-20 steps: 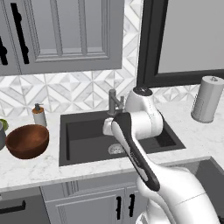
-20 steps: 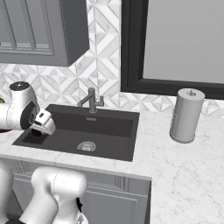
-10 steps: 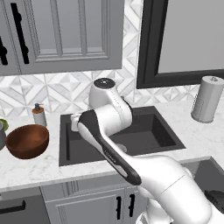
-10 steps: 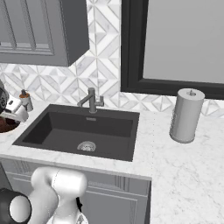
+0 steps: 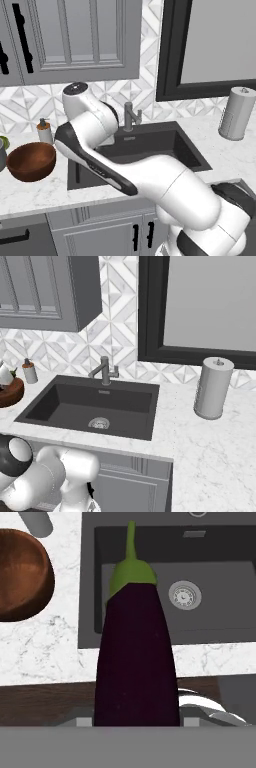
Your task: Pick the eggplant from the sink and place it in the bowl. Then pick the bowl and place it in the microwave. Then close the microwave door and press the start button.
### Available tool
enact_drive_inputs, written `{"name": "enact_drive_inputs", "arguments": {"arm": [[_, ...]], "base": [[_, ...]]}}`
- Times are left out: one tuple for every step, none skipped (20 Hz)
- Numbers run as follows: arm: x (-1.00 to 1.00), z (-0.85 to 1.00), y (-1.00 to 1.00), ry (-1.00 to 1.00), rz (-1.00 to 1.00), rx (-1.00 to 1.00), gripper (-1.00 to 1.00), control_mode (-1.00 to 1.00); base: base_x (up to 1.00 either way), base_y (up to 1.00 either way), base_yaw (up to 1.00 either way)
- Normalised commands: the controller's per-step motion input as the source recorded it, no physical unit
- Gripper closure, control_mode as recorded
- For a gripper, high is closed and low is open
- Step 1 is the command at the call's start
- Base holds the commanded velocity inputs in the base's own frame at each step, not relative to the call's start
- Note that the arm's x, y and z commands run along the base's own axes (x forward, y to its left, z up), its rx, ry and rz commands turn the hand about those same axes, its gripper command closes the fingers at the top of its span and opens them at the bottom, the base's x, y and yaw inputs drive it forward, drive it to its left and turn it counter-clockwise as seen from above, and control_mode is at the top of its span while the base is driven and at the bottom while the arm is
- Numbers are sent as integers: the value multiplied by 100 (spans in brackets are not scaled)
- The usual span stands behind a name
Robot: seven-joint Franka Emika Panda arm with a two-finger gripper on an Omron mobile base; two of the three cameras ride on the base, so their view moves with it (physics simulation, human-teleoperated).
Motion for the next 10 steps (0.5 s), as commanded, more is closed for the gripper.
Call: {"name": "enact_drive_inputs", "arguments": {"arm": [[0, -26, 31, 0, 4, -10, 100, -100], [0, -27, 33, 0, 5, -10, 100, -100], [9, -22, 24, 0, 7, -6, 100, -100], [17, -30, 29, 0, 7, -1, 100, -100], [21, -36, 34, 0, 7, 0, 100, -100], [27, -39, 38, -4, 7, 0, 100, -100], [41, -34, 33, -5, 8, 0, 100, -100], [48, -29, 33, -7, 8, 0, 100, -100], [43, -19, 30, -5, 8, 0, 100, -100], [38, 0, 31, -1, 8, 0, 100, -100]], "base": [[0, 0, 0], [0, 0, 0], [0, 0, 0], [0, 0, 0], [0, 0, 0], [0, 0, 0], [0, 0, 0], [0, 0, 0], [0, 0, 0], [0, 0, 0]]}}
